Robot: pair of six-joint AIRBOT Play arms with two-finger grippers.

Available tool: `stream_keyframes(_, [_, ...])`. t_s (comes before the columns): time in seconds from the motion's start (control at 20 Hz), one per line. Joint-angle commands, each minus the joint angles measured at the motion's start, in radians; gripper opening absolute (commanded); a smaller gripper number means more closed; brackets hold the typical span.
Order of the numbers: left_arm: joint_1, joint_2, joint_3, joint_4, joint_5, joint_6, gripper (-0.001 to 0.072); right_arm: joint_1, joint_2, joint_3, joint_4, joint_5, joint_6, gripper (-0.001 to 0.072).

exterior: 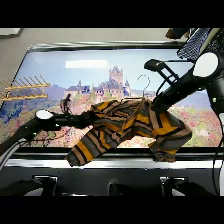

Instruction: Fold the clothes and pants, and hang the long-sleeved shirts on hangers.

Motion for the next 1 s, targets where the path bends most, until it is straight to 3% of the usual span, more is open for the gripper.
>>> stream_keyframes(0.0, [-0.161, -0.07, -0.002, -0.216, 0.145, -0.01, 0.0716, 0.0, 0.001, 0.0, -0.002, -0.005, 0.06, 0.0017])
stream_keyframes(0.25, [-0.293, -0.232, 0.173, -0.233, 0.143, -0.009, 0.0715, 0.0, 0.001, 0.0, -0.004, -0.006, 0.09, 0.0018])
stream_keyframes(0.6, [-0.312, -0.343, 0.28, -0.232, 0.144, -0.009, 0.07, 0.0, 0.001, 0.0, -0.009, -0.006, 0.093, 0.0018])
stream_keyframes(0.7, [-0.314, -0.354, 0.282, -0.233, 0.143, -0.009, 0.0595, 0.0, 0.001, 0.0, -0.01, -0.007, 0.093, 0.0018])
stream_keyframes(0.85, [-0.32, -0.362, 0.287, -0.249, 0.143, -0.009, 0.0594, 0.0, 0.001, 0.0, -0.011, -0.007, 0.094, 0.0018])
stream_keyframes(0.9, [-0.323, -0.362, 0.291, -0.248, 0.143, -0.007, 0.0549, 0.0, 0.001, 0.0, -0.011, -0.006, 0.094, 0.0018])
stream_keyframes(0.95, [-0.325, -0.362, 0.295, -0.248, 0.144, 0.006, 0.04, 0.0, 0.001, 0.0, -0.011, -0.006, 0.094, 0.0018])
